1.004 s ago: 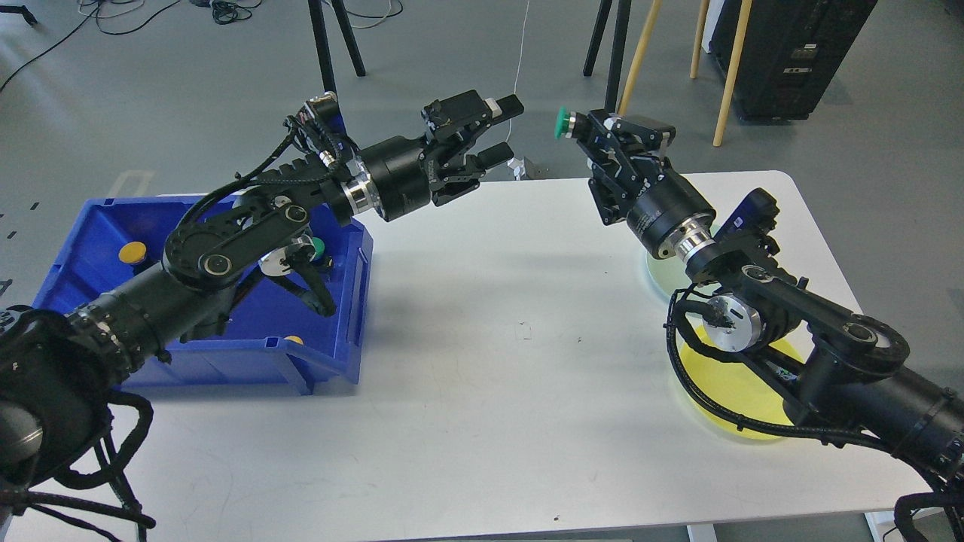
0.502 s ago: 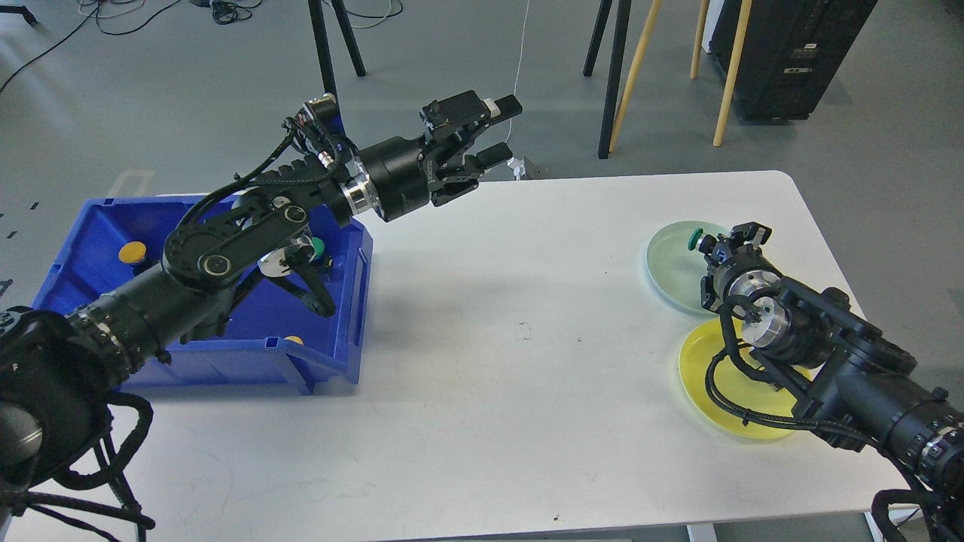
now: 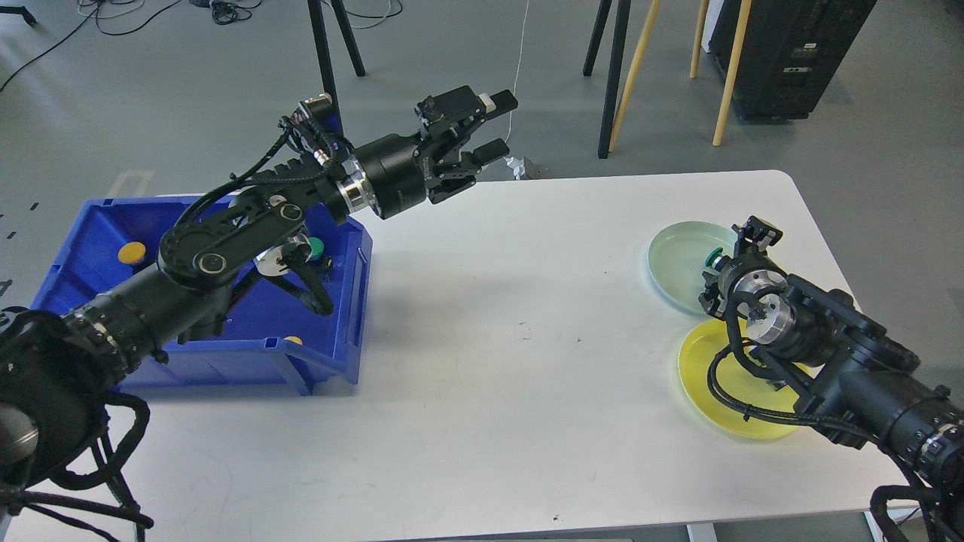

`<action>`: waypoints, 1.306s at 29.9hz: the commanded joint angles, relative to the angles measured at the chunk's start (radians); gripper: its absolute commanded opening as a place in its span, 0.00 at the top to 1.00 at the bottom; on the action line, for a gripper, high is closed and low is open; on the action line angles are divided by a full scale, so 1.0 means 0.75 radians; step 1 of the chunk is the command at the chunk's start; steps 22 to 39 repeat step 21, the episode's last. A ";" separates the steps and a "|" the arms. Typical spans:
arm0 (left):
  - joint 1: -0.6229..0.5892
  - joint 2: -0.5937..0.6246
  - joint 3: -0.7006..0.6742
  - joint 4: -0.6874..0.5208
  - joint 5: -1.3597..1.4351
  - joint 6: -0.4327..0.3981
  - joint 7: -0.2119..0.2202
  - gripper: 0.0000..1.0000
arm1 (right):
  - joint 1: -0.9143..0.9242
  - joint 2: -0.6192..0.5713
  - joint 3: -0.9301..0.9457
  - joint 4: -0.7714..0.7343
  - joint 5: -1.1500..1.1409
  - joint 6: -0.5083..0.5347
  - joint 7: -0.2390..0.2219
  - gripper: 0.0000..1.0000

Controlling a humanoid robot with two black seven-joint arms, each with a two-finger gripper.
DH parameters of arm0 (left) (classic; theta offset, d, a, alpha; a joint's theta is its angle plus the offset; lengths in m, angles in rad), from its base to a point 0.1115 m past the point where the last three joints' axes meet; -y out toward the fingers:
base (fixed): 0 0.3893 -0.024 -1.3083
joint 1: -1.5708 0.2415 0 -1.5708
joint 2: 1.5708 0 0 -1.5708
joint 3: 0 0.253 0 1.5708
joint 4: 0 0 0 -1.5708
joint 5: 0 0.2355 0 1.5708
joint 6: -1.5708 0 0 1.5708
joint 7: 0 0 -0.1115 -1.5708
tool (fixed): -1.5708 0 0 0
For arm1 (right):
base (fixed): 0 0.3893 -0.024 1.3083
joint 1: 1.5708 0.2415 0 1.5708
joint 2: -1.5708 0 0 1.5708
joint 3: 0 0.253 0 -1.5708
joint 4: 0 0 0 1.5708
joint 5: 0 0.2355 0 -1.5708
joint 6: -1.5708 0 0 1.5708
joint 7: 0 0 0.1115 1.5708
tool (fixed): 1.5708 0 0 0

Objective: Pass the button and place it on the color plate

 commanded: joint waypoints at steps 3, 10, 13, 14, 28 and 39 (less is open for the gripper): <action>-0.019 0.123 -0.047 0.007 -0.102 0.000 0.000 0.18 | 0.037 -0.167 0.081 0.271 -0.002 0.271 0.014 0.01; -0.008 0.201 -0.049 0.138 -0.154 0.000 0.000 0.11 | 0.072 -0.316 0.110 0.594 -0.023 0.579 0.029 0.01; 0.004 0.220 -0.049 0.187 -0.156 0.000 0.000 0.08 | 0.076 -0.327 0.106 0.603 -0.023 0.782 0.049 0.01; 0.014 0.220 -0.049 0.212 -0.154 0.000 0.000 0.06 | 0.076 -0.333 0.102 0.599 -0.023 0.847 0.049 0.01; 0.067 0.207 -0.055 0.277 -0.180 0.000 0.000 0.01 | 0.072 -0.343 0.098 0.582 -0.020 0.948 0.051 0.01; 0.067 0.207 -0.055 0.277 -0.180 0.000 0.000 0.01 | 0.072 -0.343 0.098 0.582 -0.020 0.948 0.051 0.01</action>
